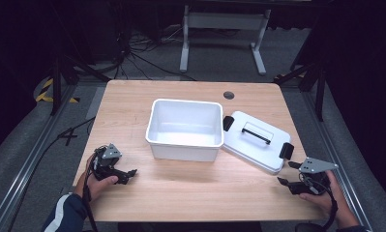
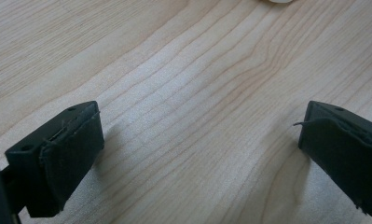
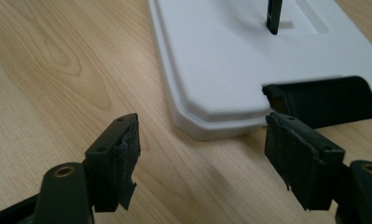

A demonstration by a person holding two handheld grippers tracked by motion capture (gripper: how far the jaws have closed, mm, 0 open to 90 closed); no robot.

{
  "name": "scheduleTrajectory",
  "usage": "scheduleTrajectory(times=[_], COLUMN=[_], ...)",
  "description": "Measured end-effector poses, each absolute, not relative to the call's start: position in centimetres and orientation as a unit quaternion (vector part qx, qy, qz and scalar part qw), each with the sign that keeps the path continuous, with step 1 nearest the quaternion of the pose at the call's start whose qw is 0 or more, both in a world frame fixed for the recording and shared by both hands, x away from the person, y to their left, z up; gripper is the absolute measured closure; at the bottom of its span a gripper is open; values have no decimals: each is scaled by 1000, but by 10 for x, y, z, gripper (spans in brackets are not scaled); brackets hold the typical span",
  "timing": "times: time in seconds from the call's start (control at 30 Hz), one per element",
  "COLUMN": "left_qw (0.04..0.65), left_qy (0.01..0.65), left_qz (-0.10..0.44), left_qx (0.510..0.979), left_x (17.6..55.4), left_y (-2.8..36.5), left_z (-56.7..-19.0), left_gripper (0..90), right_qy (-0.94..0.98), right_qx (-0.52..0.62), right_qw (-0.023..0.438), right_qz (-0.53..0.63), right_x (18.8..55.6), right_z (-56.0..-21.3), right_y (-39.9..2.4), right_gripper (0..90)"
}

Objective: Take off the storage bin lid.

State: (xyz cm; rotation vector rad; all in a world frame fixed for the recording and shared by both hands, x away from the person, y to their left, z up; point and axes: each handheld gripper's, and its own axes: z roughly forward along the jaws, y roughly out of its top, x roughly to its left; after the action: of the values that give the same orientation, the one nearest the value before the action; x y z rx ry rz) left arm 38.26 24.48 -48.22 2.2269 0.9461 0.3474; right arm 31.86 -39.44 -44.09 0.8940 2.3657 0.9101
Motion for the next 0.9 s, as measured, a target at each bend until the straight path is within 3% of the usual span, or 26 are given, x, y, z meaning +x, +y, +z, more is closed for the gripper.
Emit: scheduleTrajectory(times=[0.33, 0.9], left_qw=[342, 342], left_qy=[364, 360], left_qz=[134, 138], left_qx=[856, 857], left_x=[382, 382], left_y=[245, 245], left_z=[-482, -482], left_gripper=[4, 4], right_qy=[840, 833], right_qx=[353, 372], right_qw=[202, 182], right_qz=[360, 366], right_x=[317, 320], right_z=[-466, -468], right_y=[-401, -404], right_gripper=[246, 238])
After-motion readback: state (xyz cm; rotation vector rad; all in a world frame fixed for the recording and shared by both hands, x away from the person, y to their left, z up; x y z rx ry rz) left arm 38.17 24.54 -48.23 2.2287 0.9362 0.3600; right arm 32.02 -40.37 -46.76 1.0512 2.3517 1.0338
